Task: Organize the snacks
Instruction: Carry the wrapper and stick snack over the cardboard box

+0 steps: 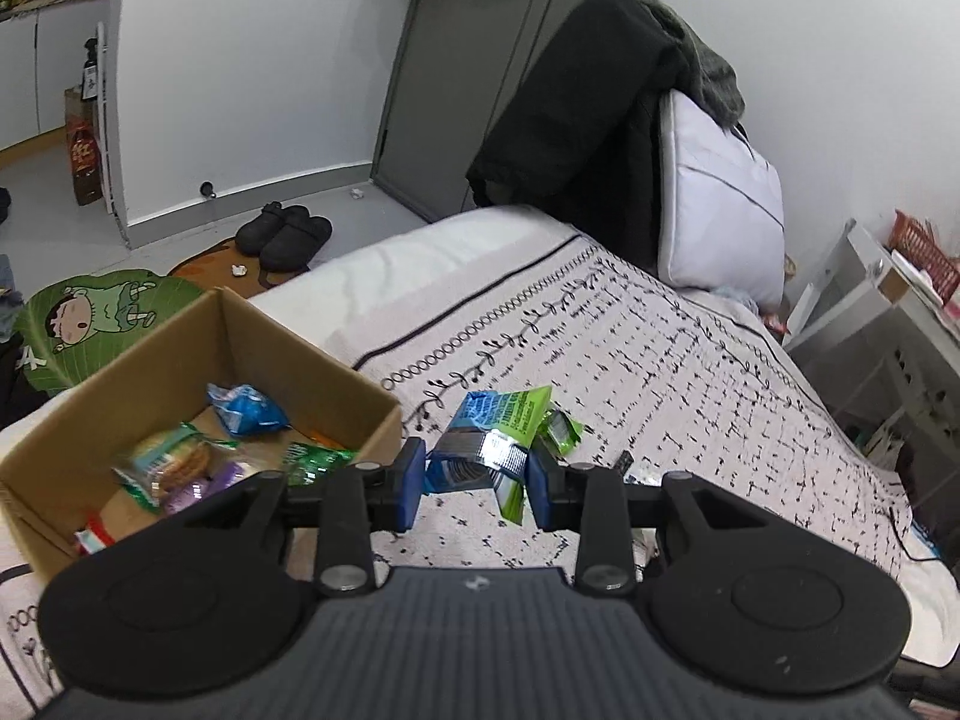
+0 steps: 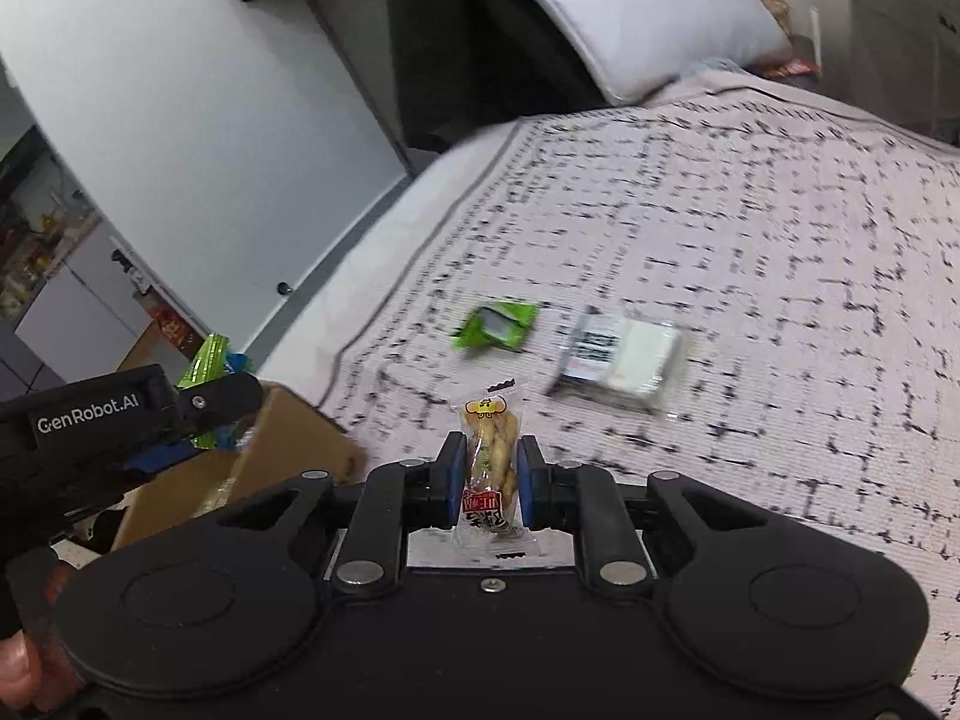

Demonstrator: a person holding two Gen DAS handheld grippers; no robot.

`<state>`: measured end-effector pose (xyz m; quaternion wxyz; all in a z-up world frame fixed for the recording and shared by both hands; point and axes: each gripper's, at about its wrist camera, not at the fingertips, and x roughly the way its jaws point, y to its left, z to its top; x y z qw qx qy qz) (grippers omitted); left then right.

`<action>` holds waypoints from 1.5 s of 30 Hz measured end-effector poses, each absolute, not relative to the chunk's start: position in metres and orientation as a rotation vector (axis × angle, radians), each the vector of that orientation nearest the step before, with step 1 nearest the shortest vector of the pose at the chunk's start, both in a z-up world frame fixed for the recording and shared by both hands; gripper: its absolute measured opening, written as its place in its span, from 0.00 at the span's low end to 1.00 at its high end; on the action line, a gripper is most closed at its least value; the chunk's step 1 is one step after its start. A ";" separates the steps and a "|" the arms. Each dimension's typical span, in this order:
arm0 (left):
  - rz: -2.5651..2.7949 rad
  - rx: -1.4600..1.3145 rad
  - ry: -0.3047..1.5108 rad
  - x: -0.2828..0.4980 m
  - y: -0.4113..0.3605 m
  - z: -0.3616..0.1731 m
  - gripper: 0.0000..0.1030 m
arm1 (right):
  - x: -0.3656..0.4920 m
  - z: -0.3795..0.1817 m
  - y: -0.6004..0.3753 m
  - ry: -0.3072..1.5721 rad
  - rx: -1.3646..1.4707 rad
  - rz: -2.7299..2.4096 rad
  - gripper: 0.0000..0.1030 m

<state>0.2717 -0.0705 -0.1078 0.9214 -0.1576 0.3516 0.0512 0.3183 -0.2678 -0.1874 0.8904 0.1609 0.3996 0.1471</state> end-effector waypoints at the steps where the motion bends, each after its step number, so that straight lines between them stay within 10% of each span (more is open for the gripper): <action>1: 0.110 -0.329 0.720 0.270 -0.066 -0.106 0.33 | 0.318 -0.185 -0.264 0.828 0.331 0.311 0.17; 45: 0.367 -0.625 0.825 0.229 0.086 -0.132 0.41 | 0.309 -0.162 -0.088 0.830 0.178 0.464 0.17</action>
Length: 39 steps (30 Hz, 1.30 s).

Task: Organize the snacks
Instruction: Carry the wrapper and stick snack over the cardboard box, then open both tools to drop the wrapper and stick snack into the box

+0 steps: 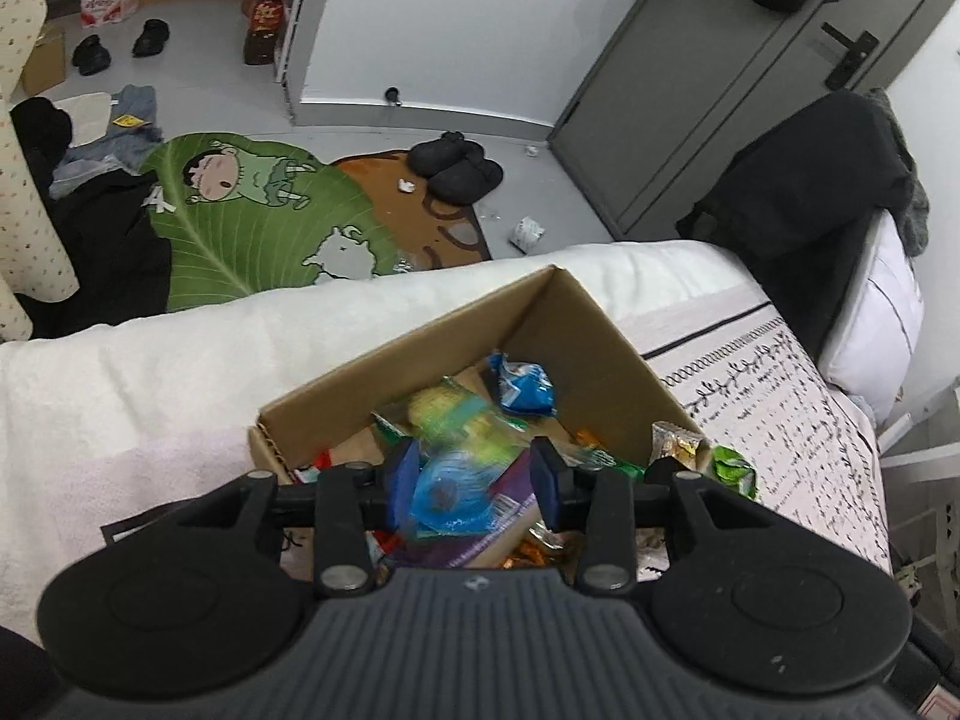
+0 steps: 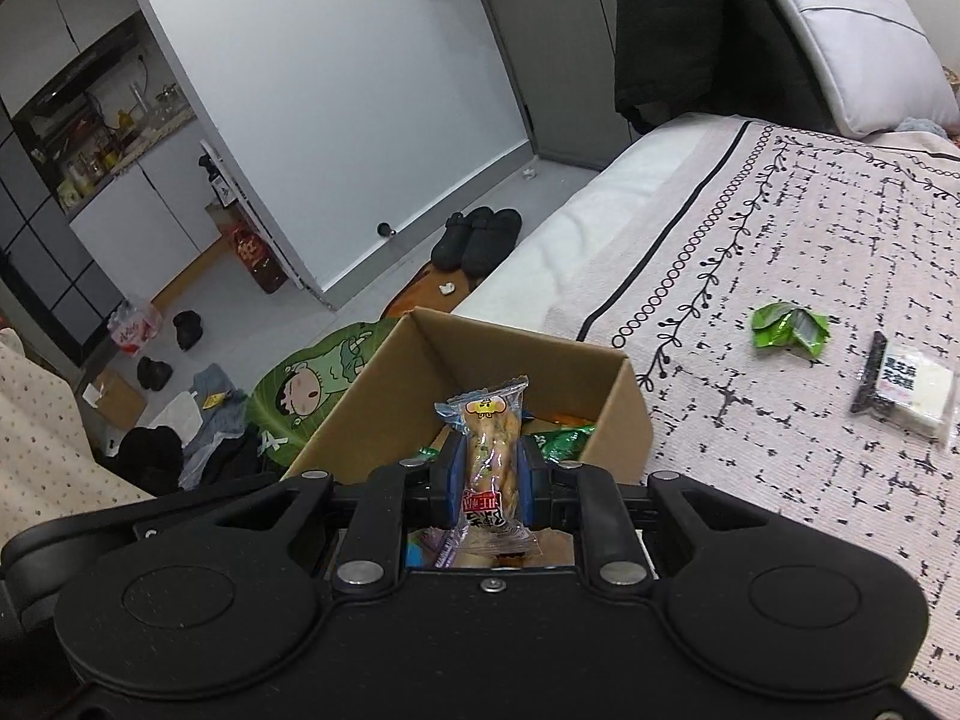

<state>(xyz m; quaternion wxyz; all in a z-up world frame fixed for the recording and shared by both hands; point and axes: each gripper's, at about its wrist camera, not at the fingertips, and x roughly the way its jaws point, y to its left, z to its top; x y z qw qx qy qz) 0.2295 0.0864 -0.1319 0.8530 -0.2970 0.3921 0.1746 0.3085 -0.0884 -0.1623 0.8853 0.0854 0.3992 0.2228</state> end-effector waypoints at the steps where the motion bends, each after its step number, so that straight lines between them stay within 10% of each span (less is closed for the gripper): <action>1: 0.373 -0.630 0.827 0.230 0.087 -0.132 0.42 | 0.310 -0.162 -0.087 0.831 0.177 0.465 0.17; 23: 0.418 -0.677 0.888 0.233 0.087 -0.140 0.50 | 0.319 -0.157 -0.115 0.801 0.198 0.440 0.52; 28: 0.433 -0.646 0.855 0.233 0.078 -0.135 0.82 | 0.318 -0.156 -0.141 0.798 0.205 0.406 0.54; 39: 0.377 -0.529 0.835 0.242 0.040 -0.122 0.82 | 0.315 -0.159 -0.201 0.799 0.230 0.342 0.67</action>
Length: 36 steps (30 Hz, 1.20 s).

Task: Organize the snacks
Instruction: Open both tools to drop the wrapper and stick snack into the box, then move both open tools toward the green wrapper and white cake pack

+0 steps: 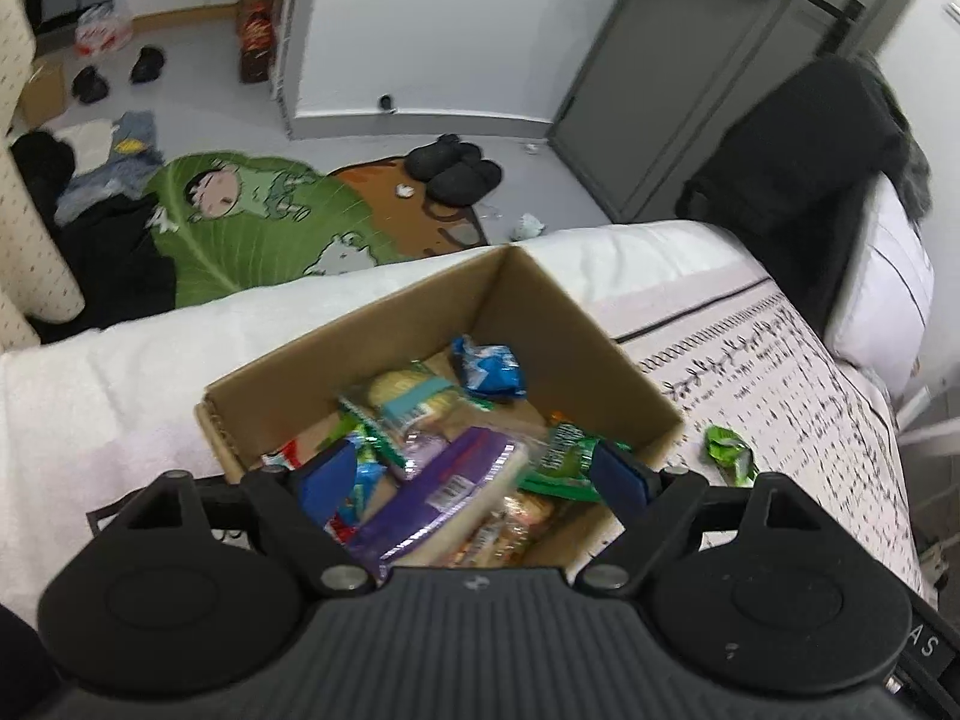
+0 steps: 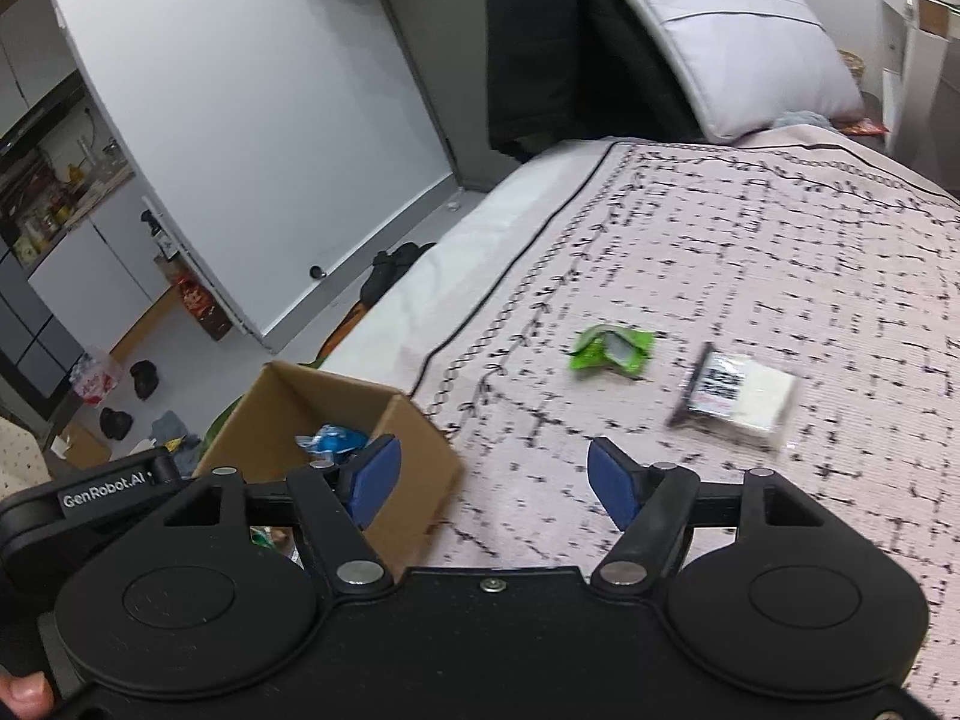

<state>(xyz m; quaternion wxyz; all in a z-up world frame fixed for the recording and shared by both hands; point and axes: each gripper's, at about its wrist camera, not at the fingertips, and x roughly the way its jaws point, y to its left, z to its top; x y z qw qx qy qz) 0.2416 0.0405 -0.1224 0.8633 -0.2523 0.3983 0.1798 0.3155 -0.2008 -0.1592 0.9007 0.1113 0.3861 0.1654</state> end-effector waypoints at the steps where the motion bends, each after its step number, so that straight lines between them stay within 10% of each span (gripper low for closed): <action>1: 0.368 -0.512 0.831 0.242 0.036 -0.120 0.82 | 0.315 -0.159 -0.206 0.798 0.233 0.338 0.67; 36: 0.041 -0.080 0.826 0.334 -0.113 -0.111 0.82 | 0.361 -0.224 -0.314 0.819 0.434 0.205 0.78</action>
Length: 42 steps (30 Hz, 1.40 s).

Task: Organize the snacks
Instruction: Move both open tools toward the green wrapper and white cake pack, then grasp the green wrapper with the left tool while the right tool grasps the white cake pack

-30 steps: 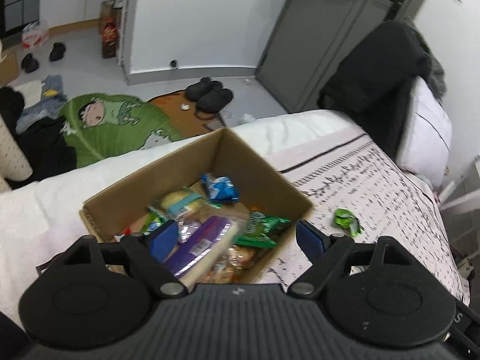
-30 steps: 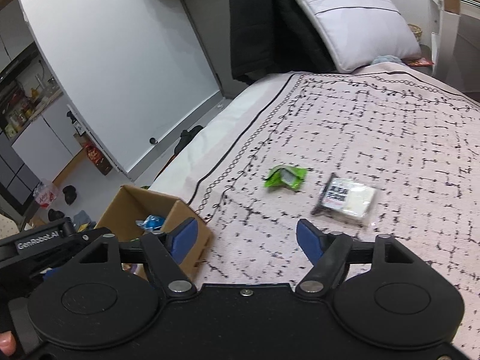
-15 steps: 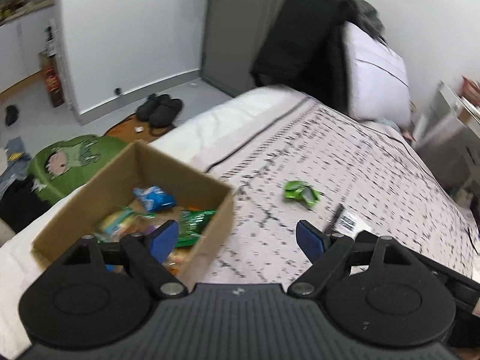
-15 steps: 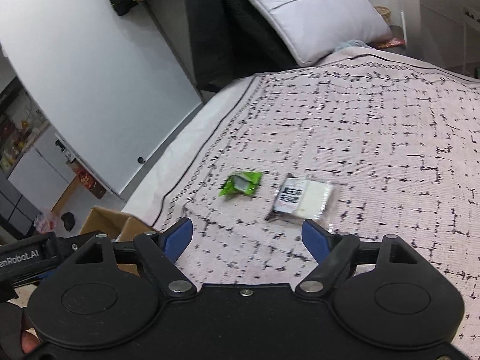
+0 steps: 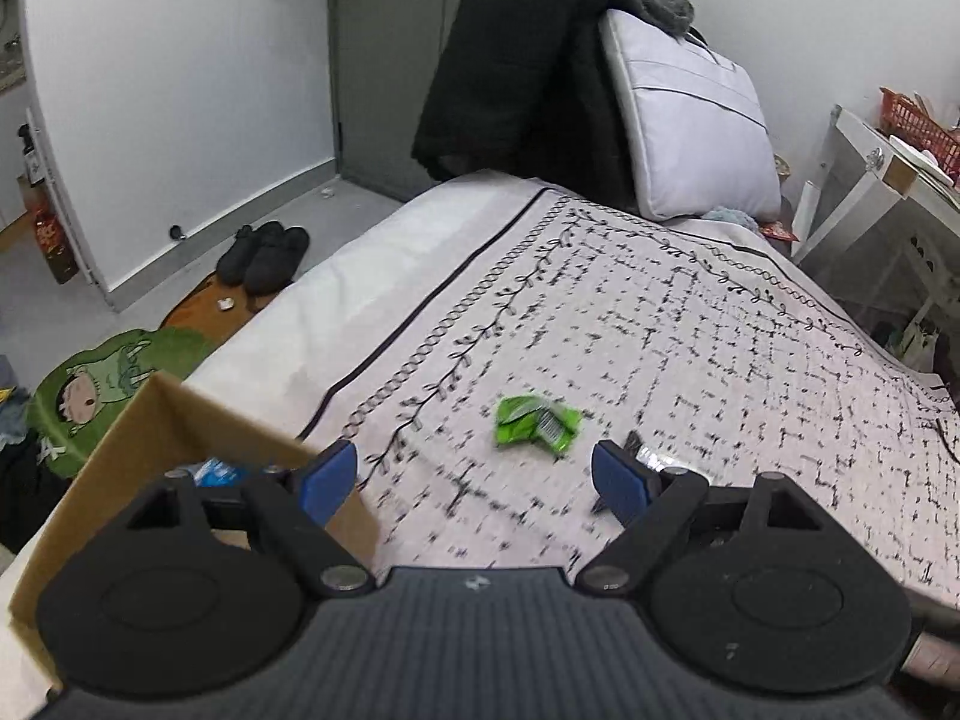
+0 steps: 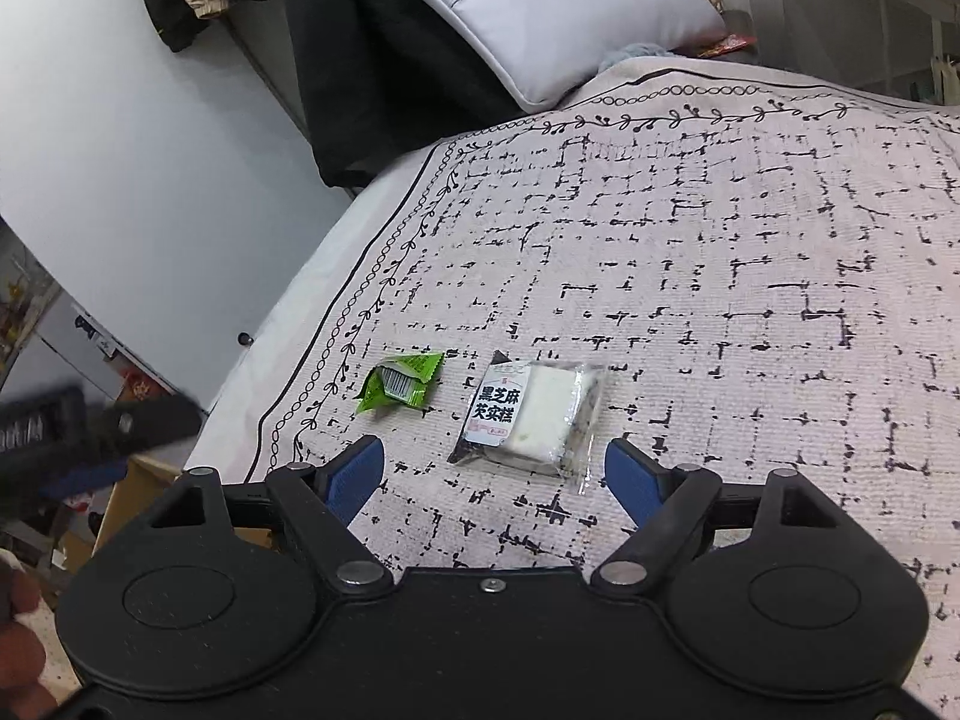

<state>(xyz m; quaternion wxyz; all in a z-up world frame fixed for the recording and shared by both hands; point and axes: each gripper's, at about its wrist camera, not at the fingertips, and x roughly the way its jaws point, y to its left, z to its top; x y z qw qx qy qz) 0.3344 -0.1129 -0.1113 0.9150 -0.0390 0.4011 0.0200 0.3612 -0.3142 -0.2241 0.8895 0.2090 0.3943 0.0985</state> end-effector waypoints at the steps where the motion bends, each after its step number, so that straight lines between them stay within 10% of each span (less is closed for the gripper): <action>1: 0.037 -0.079 0.830 0.340 -0.115 -0.112 0.82 | 0.363 -0.226 -0.314 0.821 0.433 0.205 0.78; 9: 0.062 -0.077 0.890 0.382 -0.125 -0.119 0.82 | 0.380 -0.246 -0.311 0.868 0.417 0.186 0.61; 14: 0.053 -0.104 0.908 0.403 -0.128 -0.130 0.82 | 0.388 -0.262 -0.311 0.924 0.372 0.145 0.26; 23: -0.013 -0.131 0.923 0.419 -0.136 -0.182 0.82 | 0.389 -0.261 -0.313 0.887 0.323 0.127 0.11; 35: -0.027 -0.092 0.914 0.432 -0.144 -0.225 0.82 | 0.387 -0.256 -0.347 0.871 0.351 0.018 0.12; 42: -0.007 -0.088 0.882 0.434 -0.142 -0.239 0.82 | 0.389 -0.257 -0.360 0.839 0.462 -0.016 0.53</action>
